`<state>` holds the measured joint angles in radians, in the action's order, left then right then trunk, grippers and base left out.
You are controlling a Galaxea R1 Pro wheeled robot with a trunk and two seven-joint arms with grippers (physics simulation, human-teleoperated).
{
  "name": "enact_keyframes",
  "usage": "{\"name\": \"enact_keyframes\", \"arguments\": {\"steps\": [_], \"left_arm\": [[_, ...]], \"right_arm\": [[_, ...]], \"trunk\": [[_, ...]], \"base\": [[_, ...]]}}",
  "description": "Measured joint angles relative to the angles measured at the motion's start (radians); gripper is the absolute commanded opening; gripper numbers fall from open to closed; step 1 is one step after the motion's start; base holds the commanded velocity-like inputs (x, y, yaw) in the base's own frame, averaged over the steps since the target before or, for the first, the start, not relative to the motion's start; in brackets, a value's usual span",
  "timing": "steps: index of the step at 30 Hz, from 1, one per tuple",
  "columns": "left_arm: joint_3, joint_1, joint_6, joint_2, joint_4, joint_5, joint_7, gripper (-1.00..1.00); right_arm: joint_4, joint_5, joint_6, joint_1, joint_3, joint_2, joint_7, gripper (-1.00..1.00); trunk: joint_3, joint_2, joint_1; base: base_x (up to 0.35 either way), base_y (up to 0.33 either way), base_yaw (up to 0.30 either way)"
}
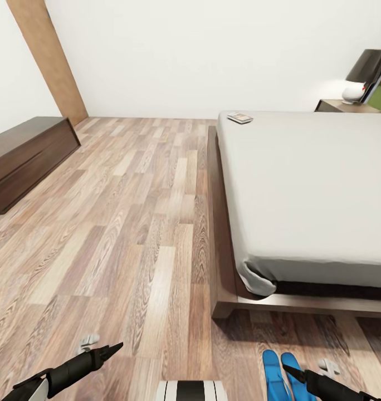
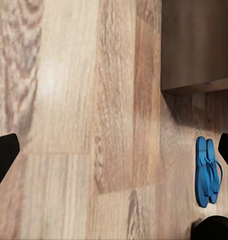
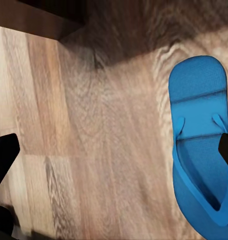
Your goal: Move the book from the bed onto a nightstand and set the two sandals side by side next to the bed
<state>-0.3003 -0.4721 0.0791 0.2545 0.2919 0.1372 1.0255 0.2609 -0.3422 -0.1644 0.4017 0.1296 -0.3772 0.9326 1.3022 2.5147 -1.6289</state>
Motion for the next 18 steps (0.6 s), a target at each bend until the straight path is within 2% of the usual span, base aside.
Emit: {"name": "enact_keyframes", "arguments": {"steps": [18], "left_arm": [[0.000, 0.000, 0.000, -0.001, 0.000, 0.000, 0.000, 1.00]], "right_arm": [[0.000, 0.000, 0.000, 0.000, 0.000, 0.000, -0.003, 1.00]], "trunk": [[-0.070, -0.004, 0.008]], "base": [[0.000, 0.000, 0.000]]}}
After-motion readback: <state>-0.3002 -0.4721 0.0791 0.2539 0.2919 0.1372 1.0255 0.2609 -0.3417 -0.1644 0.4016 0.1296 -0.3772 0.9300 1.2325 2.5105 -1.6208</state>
